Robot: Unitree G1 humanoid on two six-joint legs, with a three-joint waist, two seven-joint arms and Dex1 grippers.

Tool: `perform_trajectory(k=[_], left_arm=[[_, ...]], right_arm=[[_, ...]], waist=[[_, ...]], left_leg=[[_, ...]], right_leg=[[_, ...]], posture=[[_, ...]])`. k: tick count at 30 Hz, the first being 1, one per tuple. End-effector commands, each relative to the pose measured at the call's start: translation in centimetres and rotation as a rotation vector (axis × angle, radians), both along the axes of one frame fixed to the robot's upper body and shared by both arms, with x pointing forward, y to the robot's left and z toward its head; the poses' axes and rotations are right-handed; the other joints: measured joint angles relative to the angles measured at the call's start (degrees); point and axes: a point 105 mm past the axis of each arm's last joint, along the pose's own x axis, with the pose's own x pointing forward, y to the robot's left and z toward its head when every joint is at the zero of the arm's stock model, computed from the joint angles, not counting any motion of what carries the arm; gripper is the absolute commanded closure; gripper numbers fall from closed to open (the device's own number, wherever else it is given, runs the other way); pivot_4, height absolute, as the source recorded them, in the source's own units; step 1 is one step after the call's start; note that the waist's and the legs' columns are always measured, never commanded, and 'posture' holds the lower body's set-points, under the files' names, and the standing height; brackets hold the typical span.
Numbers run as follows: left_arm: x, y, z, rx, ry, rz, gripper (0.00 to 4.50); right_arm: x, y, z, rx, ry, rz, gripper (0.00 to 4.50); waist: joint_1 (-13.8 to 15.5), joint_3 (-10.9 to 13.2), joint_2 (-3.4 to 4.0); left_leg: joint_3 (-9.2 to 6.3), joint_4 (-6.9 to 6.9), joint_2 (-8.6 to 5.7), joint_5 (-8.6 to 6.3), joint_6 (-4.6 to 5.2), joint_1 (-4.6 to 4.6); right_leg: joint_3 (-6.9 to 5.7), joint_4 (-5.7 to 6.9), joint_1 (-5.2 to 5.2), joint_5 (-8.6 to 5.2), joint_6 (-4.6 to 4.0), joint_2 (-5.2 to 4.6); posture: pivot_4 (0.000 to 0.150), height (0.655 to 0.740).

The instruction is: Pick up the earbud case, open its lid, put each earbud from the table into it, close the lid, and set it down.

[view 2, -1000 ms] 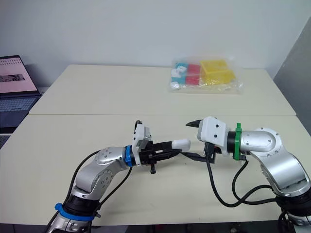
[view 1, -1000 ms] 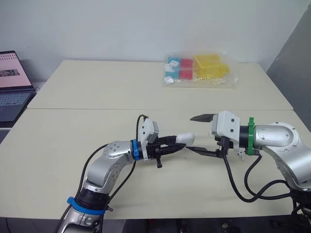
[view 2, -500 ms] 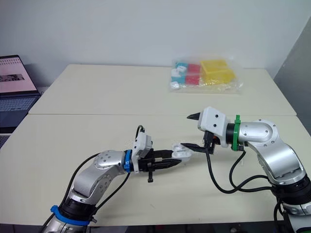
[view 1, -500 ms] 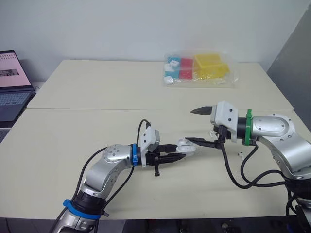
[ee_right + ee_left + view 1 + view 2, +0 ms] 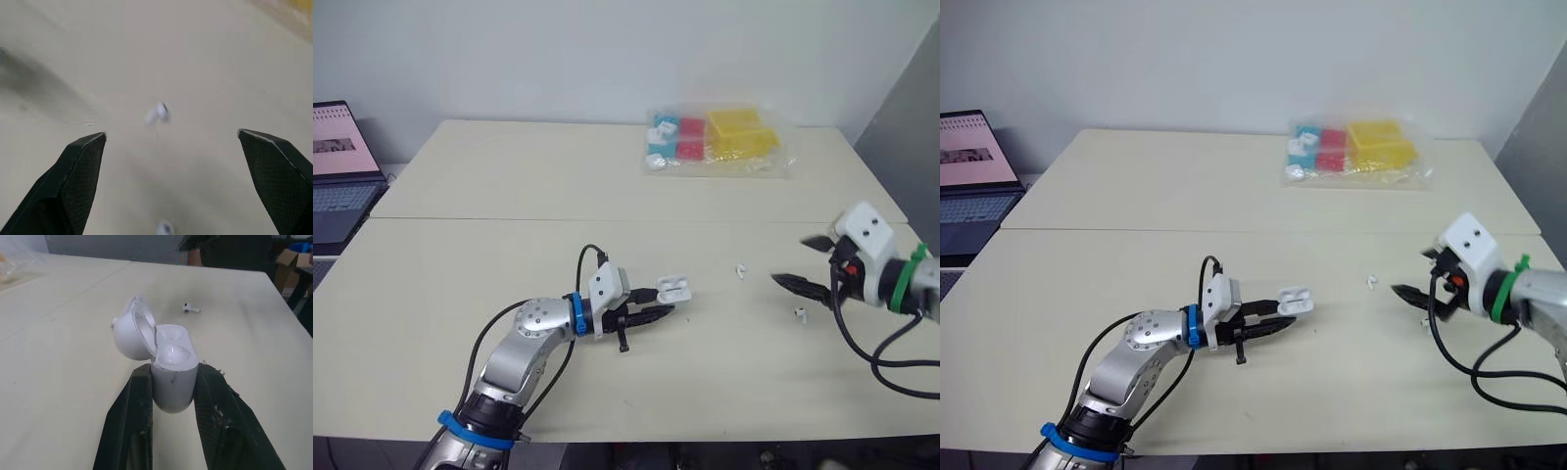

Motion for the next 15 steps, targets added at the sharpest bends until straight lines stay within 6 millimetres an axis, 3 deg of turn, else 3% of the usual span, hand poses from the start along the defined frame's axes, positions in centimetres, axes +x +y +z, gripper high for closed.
perform_trajectory(k=[1, 8, 15], left_arm=[[-0.5, -0.6, 1.4, -0.016, -0.063, -0.051, 3.7], [-0.1, -0.5, 1.8, -0.01, -0.071, -0.066, 3.7], [-0.2, -0.6, 1.8, -0.003, -0.076, -0.075, 3.7]], right_arm=[[-0.2, -1.2, -0.1, -0.014, -0.048, -0.149, 0.0], [-0.9, -1.6, -3.6, 0.087, 0.004, -0.297, 0.0], [-0.3, -2.0, -4.8, 0.082, -0.015, -0.33, 0.0]], waist=[[-0.16, 0.0, 0.0], [-0.11, -0.01, 0.02], [-0.17, -0.01, 0.02]], left_leg=[[-0.01, 0.0, 0.02, 0.0, 0.0, 0.03], [0.01, 0.0, 0.01, 0.0, 0.0, 0.03], [0.02, -0.01, -0.01, 0.0, 0.0, -0.01]], right_leg=[[-0.01, 0.01, 0.02, 0.0, 0.0, 0.01], [-0.06, 0.01, 0.01, 0.0, 0.0, 0.14], [-0.01, -0.05, 0.0, 0.0, 0.01, 0.12]], posture=[[0.15, 0.74], [0.15, 0.74], [0.15, 0.74]])
